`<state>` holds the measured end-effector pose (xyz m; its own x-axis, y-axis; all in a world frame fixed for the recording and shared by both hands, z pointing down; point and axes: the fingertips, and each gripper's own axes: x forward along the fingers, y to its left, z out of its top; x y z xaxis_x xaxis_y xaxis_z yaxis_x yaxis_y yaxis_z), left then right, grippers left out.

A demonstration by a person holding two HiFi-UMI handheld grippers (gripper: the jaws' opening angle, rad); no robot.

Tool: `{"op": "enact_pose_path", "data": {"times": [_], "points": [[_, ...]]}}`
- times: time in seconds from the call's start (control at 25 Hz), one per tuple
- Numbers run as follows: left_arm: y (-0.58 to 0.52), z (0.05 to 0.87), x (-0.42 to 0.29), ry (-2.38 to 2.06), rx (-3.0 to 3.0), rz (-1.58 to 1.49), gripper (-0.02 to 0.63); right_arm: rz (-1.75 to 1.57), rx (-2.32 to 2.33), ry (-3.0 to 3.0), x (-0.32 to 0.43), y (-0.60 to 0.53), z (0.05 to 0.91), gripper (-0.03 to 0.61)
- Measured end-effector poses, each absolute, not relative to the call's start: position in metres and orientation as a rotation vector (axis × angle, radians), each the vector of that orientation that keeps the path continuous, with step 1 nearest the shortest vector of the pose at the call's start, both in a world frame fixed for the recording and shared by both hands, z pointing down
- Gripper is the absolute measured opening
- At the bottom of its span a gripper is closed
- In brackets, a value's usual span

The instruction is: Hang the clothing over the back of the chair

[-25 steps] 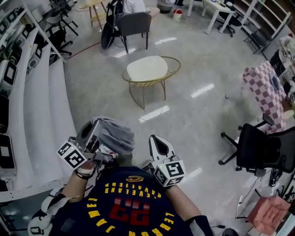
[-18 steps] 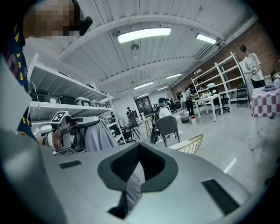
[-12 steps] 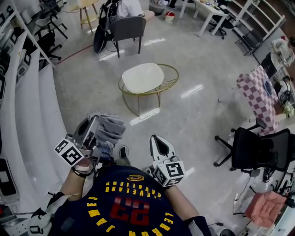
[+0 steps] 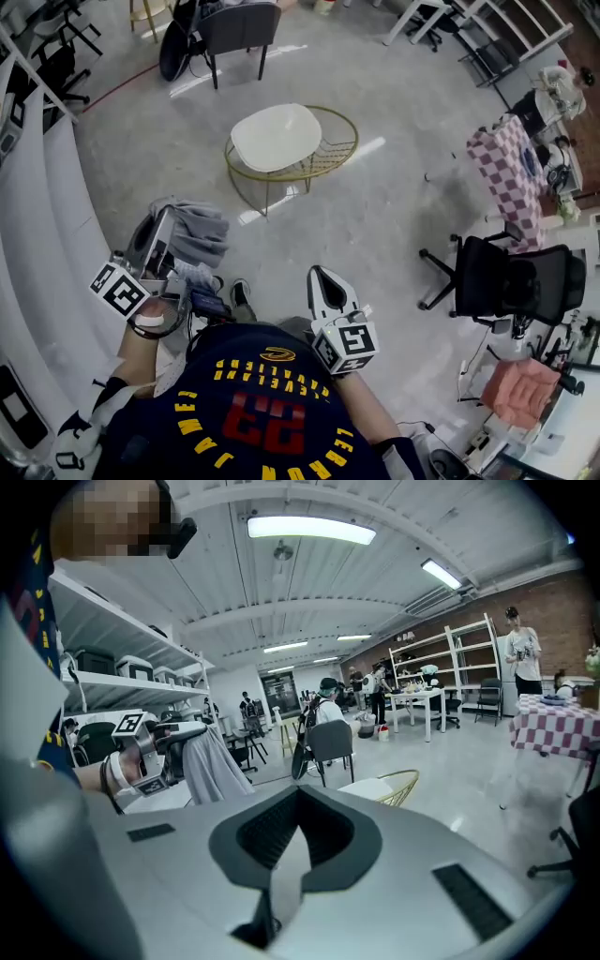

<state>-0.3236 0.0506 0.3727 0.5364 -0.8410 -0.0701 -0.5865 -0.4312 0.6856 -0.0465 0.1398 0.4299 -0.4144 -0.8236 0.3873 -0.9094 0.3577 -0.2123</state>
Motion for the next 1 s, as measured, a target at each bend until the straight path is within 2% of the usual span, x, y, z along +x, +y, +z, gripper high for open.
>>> {"op": "enact_pose_path", "data": {"times": [0.44,1.0], "points": [[-0.001,0.408,-0.349,-1.22,2.08,-0.539,0.035,0.639,1.509,-2.373,-0.058,0.105,0.459,0.008],[-0.07,0.356,-0.336,-1.471,2.099,-0.577,0.035,0.627,1.375,-2.565,-0.026,-0.024,0.443,0.008]]}}
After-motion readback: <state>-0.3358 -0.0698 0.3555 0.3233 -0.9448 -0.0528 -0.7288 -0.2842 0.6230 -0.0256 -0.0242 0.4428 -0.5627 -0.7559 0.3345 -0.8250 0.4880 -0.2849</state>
